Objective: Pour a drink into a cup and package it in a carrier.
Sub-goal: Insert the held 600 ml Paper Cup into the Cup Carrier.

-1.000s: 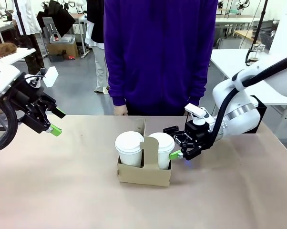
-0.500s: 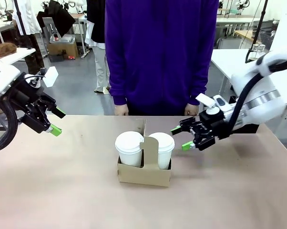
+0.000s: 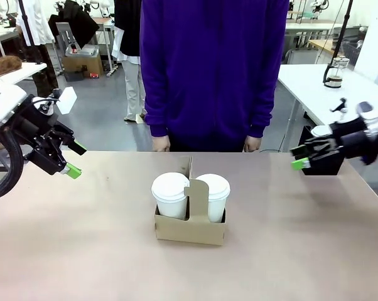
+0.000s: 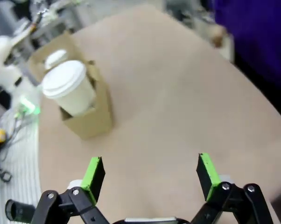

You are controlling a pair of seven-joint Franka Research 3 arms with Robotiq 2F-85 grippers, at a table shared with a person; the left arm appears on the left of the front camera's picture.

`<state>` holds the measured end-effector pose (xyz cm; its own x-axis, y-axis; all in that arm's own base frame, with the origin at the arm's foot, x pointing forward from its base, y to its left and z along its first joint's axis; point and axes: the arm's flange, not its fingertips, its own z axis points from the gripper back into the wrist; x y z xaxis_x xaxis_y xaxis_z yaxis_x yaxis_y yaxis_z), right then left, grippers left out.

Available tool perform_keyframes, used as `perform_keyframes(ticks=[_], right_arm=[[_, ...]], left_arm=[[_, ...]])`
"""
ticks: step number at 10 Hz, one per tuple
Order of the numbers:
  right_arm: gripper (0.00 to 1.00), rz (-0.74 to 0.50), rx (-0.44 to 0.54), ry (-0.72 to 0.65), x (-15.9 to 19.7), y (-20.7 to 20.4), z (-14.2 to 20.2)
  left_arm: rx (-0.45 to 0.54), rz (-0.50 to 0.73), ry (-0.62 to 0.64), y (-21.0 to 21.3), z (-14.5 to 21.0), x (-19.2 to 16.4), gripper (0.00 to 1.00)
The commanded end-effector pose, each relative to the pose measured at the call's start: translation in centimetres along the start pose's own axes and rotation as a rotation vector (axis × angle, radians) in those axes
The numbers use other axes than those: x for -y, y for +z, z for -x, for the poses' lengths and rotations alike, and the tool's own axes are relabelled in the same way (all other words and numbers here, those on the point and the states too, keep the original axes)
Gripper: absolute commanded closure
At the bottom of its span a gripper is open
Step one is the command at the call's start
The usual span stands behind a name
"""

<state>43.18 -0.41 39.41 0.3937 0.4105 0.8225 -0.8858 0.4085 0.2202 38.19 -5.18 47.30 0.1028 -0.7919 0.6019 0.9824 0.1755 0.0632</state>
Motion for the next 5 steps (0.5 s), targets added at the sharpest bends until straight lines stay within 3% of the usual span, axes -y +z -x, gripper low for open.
perform_keyframes(ticks=[1,4,5], right_arm=[[0.00,0.176,-0.080,-0.134,-2.0,2.8,1.5],[0.00,0.235,-0.117,-0.178,-1.9,4.7,3.5],[0.00,0.202,-0.120,-0.228,-1.3,3.4,3.6]], left_arm=[[0.010,0.007,-0.010,0.2,0.1,0.0,0.00],[0.010,0.007,-0.010,0.2,0.1,0.0,0.00],[0.010,0.007,-0.010,0.2,0.1,0.0,0.00]])
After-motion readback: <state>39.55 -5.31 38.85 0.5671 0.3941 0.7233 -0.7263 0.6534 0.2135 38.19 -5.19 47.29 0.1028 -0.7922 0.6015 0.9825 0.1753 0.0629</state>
